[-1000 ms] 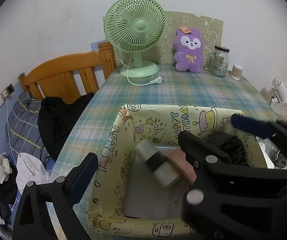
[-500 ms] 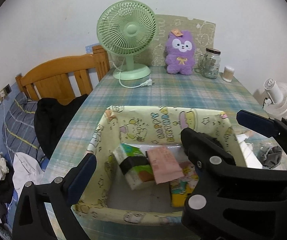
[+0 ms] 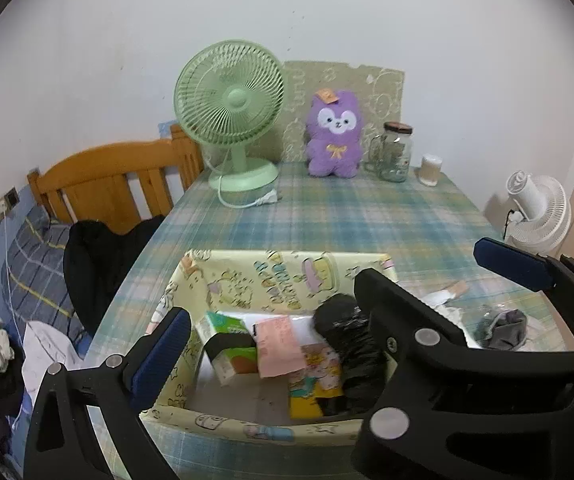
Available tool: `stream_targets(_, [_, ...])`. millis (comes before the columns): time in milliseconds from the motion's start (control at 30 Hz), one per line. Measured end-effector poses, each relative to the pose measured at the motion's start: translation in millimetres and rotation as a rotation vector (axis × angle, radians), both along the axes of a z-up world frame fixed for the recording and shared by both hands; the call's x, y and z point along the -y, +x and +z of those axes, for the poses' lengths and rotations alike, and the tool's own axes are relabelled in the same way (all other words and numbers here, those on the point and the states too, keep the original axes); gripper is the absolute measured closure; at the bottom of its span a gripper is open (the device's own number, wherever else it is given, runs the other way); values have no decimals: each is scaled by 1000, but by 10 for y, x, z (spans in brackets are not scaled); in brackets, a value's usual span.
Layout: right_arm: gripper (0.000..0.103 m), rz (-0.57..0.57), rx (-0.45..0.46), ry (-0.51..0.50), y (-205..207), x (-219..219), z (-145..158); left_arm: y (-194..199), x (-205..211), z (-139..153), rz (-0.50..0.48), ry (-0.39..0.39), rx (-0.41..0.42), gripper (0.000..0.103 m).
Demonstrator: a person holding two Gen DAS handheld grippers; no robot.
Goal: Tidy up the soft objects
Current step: 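Withdraw both open tools from the fabric box toward the remaining table items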
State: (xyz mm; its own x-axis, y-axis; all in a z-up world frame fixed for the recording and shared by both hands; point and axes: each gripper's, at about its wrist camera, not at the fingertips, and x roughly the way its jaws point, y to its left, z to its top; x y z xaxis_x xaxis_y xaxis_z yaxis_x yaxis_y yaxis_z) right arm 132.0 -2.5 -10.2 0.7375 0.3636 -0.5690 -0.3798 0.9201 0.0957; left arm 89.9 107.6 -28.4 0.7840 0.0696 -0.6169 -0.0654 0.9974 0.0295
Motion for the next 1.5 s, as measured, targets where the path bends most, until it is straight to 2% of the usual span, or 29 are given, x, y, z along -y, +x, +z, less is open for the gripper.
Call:
stream_targets(367, [5, -72, 47, 41, -154, 395, 213, -112, 342, 219, -30, 23, 69, 0])
stream_targets(767, [4, -151, 73, 58, -306, 781, 327, -223, 694, 357, -65, 13, 111, 0])
stream_targets(1067, [4, -199, 100, 34, -393, 1018, 359, -273, 918, 355, -71, -18, 128, 0])
stream_targets(1500, [4, -254, 85, 26, -423, 1363, 233, -257, 1269, 267, -112, -12, 139, 0])
